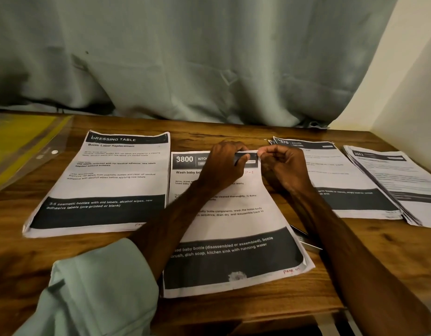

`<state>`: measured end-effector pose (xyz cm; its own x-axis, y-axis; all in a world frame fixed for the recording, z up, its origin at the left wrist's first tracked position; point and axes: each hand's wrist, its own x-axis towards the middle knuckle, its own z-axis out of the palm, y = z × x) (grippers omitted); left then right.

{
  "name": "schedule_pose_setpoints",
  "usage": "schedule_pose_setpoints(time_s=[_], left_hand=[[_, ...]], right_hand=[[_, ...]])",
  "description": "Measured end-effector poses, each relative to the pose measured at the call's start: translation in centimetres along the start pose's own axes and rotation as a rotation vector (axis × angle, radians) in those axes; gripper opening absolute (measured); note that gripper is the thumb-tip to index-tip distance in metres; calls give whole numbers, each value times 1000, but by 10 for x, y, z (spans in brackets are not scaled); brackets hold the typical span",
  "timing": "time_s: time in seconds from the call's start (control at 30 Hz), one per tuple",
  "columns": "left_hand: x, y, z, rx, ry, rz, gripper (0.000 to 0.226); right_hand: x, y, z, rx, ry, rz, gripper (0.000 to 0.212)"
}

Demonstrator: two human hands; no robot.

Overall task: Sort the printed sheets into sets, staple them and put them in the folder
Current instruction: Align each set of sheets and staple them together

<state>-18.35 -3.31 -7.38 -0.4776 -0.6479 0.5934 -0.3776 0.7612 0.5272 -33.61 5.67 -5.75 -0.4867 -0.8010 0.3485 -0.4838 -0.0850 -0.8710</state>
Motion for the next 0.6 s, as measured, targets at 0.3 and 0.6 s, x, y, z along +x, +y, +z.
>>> schedule_pose_setpoints(time_s=[0.3,0.6], left_hand=[[0,1,0,-3,6,22,27],[0,2,0,1,6,19,28]], right_hand=[[6,1,-2,2,-40,102,13],[8,0,-1,56,-62,135,16]])
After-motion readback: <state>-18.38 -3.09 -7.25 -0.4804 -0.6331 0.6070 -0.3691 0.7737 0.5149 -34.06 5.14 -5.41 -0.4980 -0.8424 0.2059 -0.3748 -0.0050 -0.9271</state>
